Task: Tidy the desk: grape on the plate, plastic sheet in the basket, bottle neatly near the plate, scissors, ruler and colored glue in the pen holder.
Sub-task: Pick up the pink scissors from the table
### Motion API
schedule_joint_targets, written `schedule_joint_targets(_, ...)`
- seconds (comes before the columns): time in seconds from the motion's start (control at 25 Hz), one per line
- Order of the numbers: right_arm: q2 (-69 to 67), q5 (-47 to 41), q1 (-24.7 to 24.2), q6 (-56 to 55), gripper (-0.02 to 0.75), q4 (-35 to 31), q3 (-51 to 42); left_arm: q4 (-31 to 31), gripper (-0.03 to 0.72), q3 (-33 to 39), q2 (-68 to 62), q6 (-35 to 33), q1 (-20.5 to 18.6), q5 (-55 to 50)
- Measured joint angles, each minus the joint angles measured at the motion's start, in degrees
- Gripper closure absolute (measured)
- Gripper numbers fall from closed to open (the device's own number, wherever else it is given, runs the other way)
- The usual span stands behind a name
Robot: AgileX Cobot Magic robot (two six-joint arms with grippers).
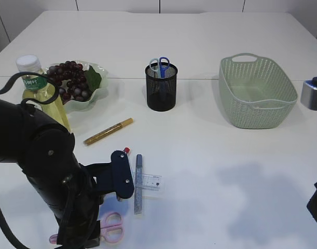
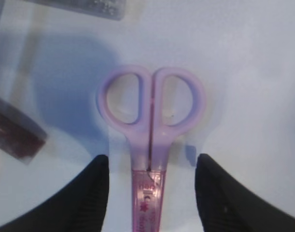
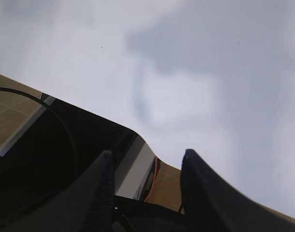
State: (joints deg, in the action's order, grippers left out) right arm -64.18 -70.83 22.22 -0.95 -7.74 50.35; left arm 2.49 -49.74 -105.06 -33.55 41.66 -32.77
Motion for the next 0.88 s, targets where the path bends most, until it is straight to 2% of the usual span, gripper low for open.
schedule_joint_targets(0.52, 0.0, 0.0, 0.0, 0.0, 0.375, 0.1, 0.0, 0.8, 0.273, 0.0, -1.2, 0.0, 0.0, 0.3)
schedule_joint_targets(0.88, 0.0, 0.0, 0.0, 0.0, 0.374, 0.1, 0.0, 1.8, 0.328, 0.0, -1.9, 0.0, 0.0, 0.7)
